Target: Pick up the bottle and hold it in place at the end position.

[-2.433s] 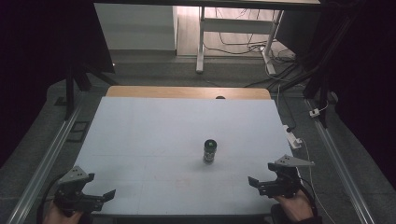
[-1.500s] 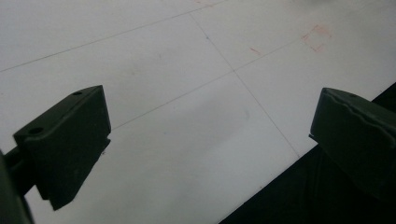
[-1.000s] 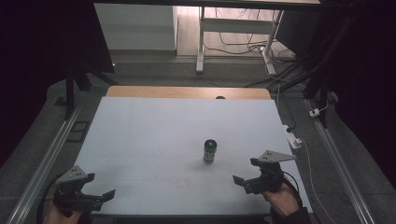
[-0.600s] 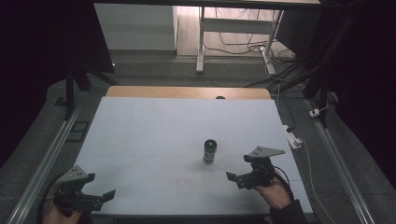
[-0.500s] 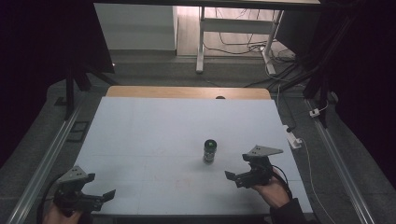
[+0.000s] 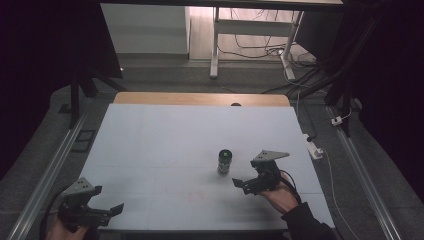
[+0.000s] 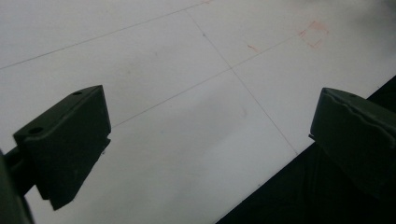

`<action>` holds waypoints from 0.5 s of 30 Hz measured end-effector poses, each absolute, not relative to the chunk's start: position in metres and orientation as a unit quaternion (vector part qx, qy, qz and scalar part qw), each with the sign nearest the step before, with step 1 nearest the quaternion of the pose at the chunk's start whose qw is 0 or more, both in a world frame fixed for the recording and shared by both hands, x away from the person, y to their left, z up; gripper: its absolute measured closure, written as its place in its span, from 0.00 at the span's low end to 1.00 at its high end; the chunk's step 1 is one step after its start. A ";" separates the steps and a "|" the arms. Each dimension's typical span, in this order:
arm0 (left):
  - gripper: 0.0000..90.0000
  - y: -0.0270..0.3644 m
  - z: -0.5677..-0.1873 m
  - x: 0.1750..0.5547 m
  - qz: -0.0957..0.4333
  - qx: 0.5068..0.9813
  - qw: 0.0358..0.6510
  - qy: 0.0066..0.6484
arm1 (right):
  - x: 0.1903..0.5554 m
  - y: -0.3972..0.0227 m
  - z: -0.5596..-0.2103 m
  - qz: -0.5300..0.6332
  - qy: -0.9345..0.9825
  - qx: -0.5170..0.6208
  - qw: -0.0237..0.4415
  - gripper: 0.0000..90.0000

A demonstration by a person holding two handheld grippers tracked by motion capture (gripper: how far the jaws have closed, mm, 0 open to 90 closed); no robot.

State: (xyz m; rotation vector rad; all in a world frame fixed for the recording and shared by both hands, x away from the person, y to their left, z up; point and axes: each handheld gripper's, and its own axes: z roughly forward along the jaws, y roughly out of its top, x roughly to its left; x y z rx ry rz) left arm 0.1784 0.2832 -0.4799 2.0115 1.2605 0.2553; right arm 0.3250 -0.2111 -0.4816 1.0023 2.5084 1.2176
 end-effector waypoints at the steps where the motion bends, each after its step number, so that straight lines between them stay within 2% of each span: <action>1: 0.00 0.283 -0.480 0.178 0.099 0.783 0.368 0.491 | 0.327 -0.210 -0.483 0.406 0.844 0.338 0.089 0.00; 15: 0.00 0.283 -0.480 0.179 0.099 0.785 0.367 0.490 | 0.348 -0.189 -0.499 0.386 0.861 0.321 0.083 0.00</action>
